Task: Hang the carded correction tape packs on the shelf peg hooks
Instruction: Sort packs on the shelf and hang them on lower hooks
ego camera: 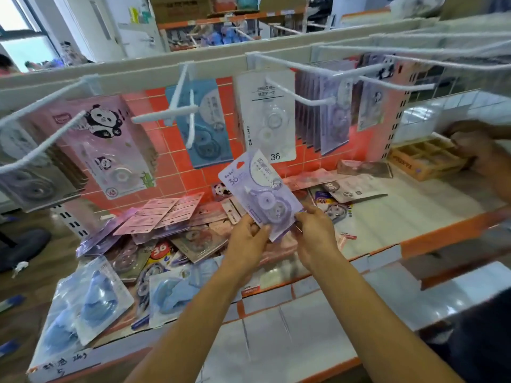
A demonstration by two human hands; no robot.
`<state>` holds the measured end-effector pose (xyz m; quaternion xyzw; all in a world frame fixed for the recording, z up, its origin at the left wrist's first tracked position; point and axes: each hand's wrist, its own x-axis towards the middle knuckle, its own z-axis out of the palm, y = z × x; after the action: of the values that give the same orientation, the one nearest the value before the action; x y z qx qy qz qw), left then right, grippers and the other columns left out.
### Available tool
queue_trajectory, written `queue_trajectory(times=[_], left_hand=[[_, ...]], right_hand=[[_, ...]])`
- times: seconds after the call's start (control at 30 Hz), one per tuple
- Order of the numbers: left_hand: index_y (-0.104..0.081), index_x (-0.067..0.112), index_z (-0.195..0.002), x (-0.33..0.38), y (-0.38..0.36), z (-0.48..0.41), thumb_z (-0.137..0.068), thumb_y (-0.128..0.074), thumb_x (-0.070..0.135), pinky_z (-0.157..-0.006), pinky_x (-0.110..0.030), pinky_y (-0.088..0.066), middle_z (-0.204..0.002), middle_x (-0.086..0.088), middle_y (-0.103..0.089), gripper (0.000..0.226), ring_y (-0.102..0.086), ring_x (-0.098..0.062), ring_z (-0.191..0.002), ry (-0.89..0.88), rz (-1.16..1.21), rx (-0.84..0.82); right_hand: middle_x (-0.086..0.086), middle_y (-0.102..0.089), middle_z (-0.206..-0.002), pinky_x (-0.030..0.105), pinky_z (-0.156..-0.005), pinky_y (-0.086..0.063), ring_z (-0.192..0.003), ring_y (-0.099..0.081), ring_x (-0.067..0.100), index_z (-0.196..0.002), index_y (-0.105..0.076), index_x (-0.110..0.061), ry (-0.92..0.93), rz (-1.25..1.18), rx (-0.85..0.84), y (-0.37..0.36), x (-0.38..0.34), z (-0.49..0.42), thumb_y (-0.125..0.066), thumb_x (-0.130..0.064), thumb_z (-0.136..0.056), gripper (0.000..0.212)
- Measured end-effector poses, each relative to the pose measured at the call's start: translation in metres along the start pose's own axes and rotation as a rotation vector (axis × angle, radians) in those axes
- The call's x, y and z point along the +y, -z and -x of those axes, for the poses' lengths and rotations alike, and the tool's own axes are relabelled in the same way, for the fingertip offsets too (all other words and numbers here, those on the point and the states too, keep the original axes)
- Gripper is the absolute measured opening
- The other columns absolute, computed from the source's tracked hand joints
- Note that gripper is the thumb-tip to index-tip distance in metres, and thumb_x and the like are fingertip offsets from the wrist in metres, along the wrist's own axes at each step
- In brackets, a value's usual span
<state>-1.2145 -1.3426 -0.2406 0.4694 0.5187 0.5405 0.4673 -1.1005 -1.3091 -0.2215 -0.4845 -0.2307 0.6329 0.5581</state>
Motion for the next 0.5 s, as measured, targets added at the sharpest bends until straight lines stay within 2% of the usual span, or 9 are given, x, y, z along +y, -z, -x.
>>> queue_trajectory(times=[0.07, 0.13, 0.2, 0.27, 0.33, 0.43, 0.5], left_hand=[[-0.058, 0.021, -0.111, -0.002, -0.005, -0.002, -0.096, -0.05, 0.0, -0.078, -0.042, -0.059, -0.101, -0.001, -0.071, 0.026, -0.069, -0.022, -0.091, -0.009, -0.057, -0.034], [-0.056, 0.022, -0.11, -0.002, -0.011, -0.002, -0.096, -0.05, 0.002, -0.075, -0.034, -0.059, -0.104, 0.0, -0.069, 0.025, -0.069, -0.014, -0.09, -0.056, -0.146, -0.069], [-0.055, 0.024, -0.11, -0.004, -0.016, -0.005, -0.092, -0.05, 0.014, -0.074, -0.029, -0.056, -0.104, -0.001, -0.067, 0.021, -0.066, -0.01, -0.087, -0.158, -0.337, -0.081], [-0.054, 0.028, -0.111, -0.005, -0.023, -0.006, -0.085, -0.048, 0.02, -0.08, -0.03, -0.052, -0.108, -0.001, -0.066, 0.028, -0.064, -0.011, -0.094, -0.218, -0.484, -0.101], [-0.054, 0.031, -0.11, -0.006, -0.035, -0.008, -0.083, -0.048, 0.017, -0.085, -0.032, -0.052, -0.114, -0.001, -0.065, 0.031, -0.063, -0.015, -0.103, -0.216, -0.493, -0.097], [-0.058, 0.02, -0.114, -0.008, -0.051, -0.015, -0.088, -0.051, 0.01, -0.082, -0.021, -0.05, -0.111, 0.002, -0.065, 0.028, -0.063, -0.015, -0.102, -0.247, -0.594, -0.101], [-0.06, 0.014, -0.112, -0.007, -0.059, -0.018, -0.088, -0.051, 0.015, -0.075, -0.013, -0.047, -0.107, 0.003, -0.065, 0.026, -0.063, -0.008, -0.096, -0.301, -0.662, -0.082]], right_hand=[[0.016, -0.067, -0.096, 0.028, -0.055, -0.052, -0.07, -0.063, 0.02, -0.111, -0.059, -0.003, 0.032, 0.041, -0.034, 0.012, -0.011, -0.005, -0.047, 0.006, -0.09, 0.026], [0.014, -0.07, -0.096, 0.028, -0.054, -0.055, -0.068, -0.067, 0.02, -0.109, -0.063, -0.004, 0.1, 0.1, -0.085, 0.022, -0.025, -0.009, -0.049, 0.004, -0.092, 0.023], [0.011, -0.072, -0.096, 0.027, -0.058, -0.056, -0.073, -0.07, 0.019, -0.104, -0.068, -0.006, 0.194, 0.208, -0.149, 0.028, -0.038, -0.015, -0.05, 0.002, -0.092, 0.023], [0.005, -0.073, -0.095, 0.033, -0.07, -0.058, -0.084, -0.07, 0.022, -0.094, -0.072, -0.014, 0.275, 0.308, -0.177, 0.033, -0.047, -0.021, -0.051, -0.001, -0.092, 0.025], [0.001, -0.073, -0.091, 0.042, -0.082, -0.056, -0.088, -0.068, 0.023, -0.087, -0.072, -0.018, 0.371, 0.393, -0.178, 0.038, -0.056, -0.028, -0.053, -0.007, -0.092, 0.022], [0.01, -0.069, -0.083, 0.047, -0.08, -0.052, -0.078, -0.06, 0.02, -0.085, -0.069, -0.015, 0.484, 0.466, -0.205, 0.047, -0.073, -0.036, -0.056, -0.013, -0.092, 0.015], [0.014, -0.067, -0.08, 0.046, -0.076, -0.051, -0.073, -0.056, 0.018, -0.078, -0.067, -0.015, 0.526, 0.472, -0.212, 0.053, -0.085, -0.041, -0.056, -0.017, -0.092, 0.017]])
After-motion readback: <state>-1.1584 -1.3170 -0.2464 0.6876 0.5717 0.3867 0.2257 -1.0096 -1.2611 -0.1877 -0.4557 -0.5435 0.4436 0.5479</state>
